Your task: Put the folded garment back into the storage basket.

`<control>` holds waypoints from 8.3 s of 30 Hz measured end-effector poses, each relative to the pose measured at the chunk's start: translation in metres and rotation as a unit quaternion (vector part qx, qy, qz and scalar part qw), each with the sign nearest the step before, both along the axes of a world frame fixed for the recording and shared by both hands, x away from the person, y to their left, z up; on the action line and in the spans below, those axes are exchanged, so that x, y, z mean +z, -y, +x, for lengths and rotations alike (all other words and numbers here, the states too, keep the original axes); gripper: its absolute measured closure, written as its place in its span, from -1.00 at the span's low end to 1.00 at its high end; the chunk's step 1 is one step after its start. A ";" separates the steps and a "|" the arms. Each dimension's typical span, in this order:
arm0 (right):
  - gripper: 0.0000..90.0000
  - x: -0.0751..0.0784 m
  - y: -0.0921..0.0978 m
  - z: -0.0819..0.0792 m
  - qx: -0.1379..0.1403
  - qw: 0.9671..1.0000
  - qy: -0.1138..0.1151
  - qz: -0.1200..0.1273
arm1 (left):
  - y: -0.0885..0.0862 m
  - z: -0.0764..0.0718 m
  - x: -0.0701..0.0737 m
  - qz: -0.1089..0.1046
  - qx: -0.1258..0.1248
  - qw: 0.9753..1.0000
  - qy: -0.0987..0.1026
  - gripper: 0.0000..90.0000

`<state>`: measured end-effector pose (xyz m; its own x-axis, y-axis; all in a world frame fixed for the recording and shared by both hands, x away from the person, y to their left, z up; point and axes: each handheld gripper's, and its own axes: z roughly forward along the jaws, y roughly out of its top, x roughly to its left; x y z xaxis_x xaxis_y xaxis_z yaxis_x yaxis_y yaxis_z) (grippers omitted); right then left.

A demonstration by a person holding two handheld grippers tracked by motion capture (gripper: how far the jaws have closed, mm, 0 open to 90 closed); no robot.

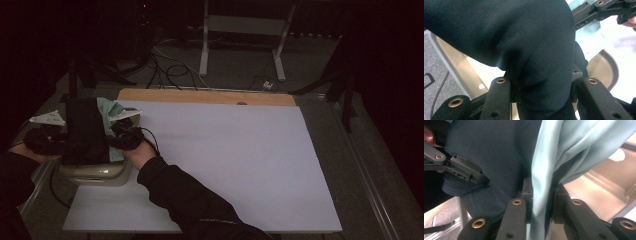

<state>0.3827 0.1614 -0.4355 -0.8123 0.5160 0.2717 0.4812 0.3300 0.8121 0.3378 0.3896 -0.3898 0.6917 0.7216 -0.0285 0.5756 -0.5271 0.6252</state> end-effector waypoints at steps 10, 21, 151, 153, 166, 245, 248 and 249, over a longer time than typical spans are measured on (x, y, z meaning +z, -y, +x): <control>0.72 -0.015 -0.006 0.003 0.000 1.000 -0.021 -0.020 | -0.002 0.004 -0.019 0.007 0.000 1.000 -0.018 0.34; 0.69 -0.024 -0.014 0.003 0.018 0.996 -0.044 -0.076 | -0.007 0.004 -0.038 0.004 -0.006 0.999 -0.046 0.35; -0.79 -0.020 0.235 -0.010 0.093 0.991 0.071 -0.069 | 0.235 -0.016 -0.028 -0.006 -0.191 0.981 0.035 -1.00; -0.79 -0.022 0.237 -0.012 0.093 0.991 0.068 -0.068 | 0.237 -0.017 -0.030 -0.008 -0.195 0.980 0.033 -1.00; -0.79 -0.045 0.265 -0.038 0.100 0.990 0.068 -0.067 | 0.260 -0.039 -0.048 -0.020 -0.231 0.972 0.028 -1.00; -0.79 -0.080 0.464 -0.136 -0.013 0.990 0.087 -0.108 | 0.202 -0.086 -0.108 -0.063 -0.154 0.985 0.037 -1.00; -0.78 -0.080 0.470 -0.137 -0.027 0.990 0.089 -0.108 | 0.203 -0.085 -0.109 -0.062 -0.155 0.985 0.036 -1.00; -0.78 -0.079 0.471 -0.136 -0.033 0.990 0.090 -0.108 | 0.203 -0.085 -0.109 -0.063 -0.155 0.985 0.036 -1.00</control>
